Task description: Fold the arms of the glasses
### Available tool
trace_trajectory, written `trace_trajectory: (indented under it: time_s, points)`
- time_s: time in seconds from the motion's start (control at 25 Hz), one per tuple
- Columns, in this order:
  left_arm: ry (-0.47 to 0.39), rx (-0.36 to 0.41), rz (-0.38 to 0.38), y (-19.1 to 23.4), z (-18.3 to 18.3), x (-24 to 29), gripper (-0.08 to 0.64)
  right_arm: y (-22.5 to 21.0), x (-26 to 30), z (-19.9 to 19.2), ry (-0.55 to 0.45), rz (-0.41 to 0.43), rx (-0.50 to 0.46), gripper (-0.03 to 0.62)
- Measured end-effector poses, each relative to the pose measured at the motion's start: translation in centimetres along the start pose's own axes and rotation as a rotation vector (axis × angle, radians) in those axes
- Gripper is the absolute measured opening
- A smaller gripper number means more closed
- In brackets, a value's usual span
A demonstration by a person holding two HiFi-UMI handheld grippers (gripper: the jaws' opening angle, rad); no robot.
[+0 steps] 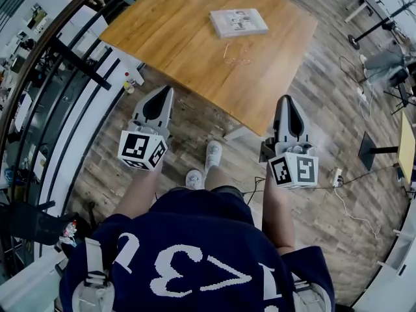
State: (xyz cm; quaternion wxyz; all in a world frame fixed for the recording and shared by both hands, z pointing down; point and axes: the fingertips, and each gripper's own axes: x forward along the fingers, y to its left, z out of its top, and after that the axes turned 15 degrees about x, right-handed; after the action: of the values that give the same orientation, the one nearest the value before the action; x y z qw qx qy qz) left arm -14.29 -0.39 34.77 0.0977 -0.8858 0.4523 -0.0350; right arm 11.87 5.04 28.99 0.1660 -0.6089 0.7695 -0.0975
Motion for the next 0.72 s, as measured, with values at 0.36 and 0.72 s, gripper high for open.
trace_trajectory:
  time_s: [0.36, 0.72]
  points:
    - [-0.004, 0.021, 0.047, 3.6, -0.2, 8.9, 0.015, -4.6, 10.1, 0.8, -0.012, 0.075, 0.002, 0.031]
    - [-0.039, -0.034, 0.075, 5.8, 1.0, 19.4, 0.015, -10.0, 20.6, 2.2, 0.028, 0.164, 0.017, 0.031]
